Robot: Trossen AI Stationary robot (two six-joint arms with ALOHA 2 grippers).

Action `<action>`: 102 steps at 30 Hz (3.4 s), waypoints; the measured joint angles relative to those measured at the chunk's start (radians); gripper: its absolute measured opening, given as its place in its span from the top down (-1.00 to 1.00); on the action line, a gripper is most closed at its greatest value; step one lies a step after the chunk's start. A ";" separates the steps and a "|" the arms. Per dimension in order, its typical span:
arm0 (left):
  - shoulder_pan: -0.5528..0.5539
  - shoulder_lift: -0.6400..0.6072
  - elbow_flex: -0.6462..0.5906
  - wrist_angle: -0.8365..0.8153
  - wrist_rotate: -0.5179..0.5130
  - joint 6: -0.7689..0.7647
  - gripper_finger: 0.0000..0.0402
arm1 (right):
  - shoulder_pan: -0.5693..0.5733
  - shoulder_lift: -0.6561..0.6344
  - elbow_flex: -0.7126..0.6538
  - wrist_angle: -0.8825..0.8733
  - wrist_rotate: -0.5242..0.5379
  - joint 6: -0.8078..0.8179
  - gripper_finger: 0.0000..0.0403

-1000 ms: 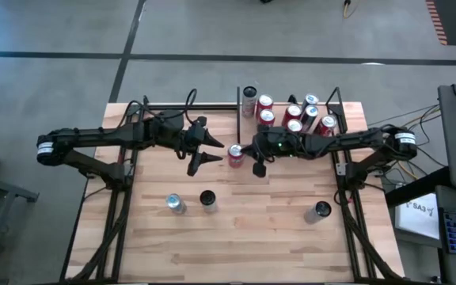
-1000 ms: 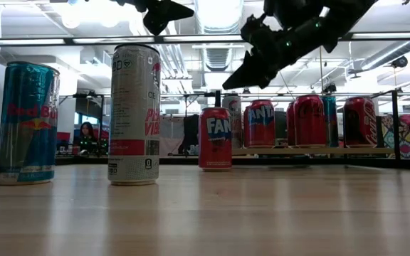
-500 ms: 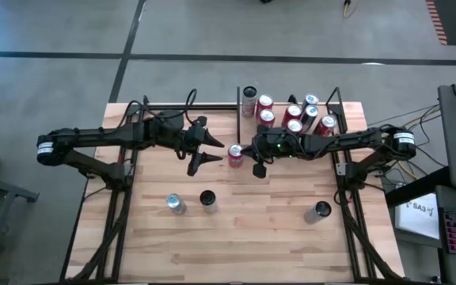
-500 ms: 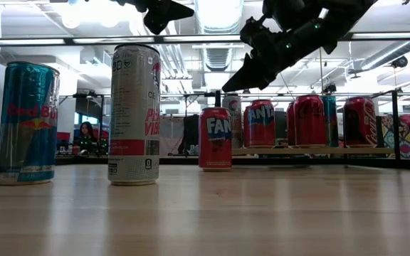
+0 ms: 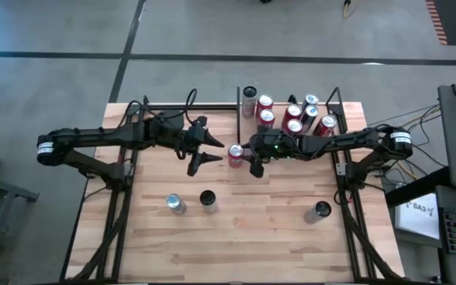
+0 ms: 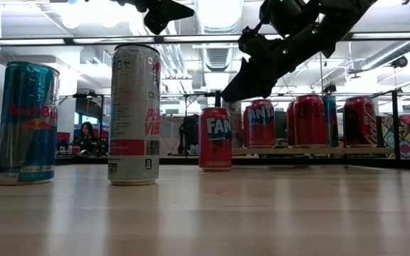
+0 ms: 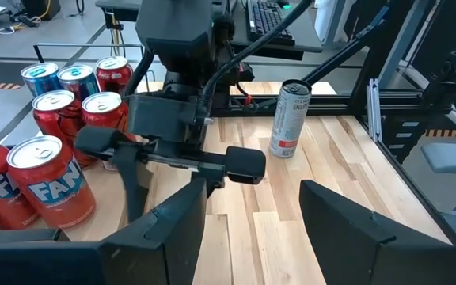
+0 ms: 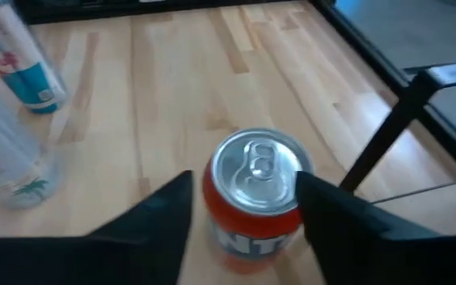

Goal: Place canned beverage on shelf
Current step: Put the orange soda can on the shelf aligned with the other orange soda cans

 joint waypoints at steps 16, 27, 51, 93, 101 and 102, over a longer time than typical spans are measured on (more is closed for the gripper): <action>0.000 0.000 0.000 0.007 0.000 0.007 0.05 | 0.001 0.048 0.000 0.009 0.054 -0.048 -0.86; 0.000 0.000 0.000 0.011 -0.001 0.013 0.05 | -0.001 0.143 0.000 0.068 0.066 -0.024 -0.86; 0.000 0.000 0.000 0.018 -0.002 0.026 0.05 | -0.001 0.230 0.010 0.176 0.132 -0.012 -0.86; 0.000 0.000 0.000 0.021 -0.001 0.026 0.05 | 0.080 -0.071 0.009 -0.122 0.243 0.242 -0.44; 0.000 0.000 0.000 0.022 -0.001 0.026 0.05 | 0.080 -0.116 0.009 -0.297 0.404 0.519 -0.44; 0.000 0.000 0.000 0.022 -0.001 0.026 0.05 | 0.080 -0.118 0.009 -0.315 0.417 0.537 -0.44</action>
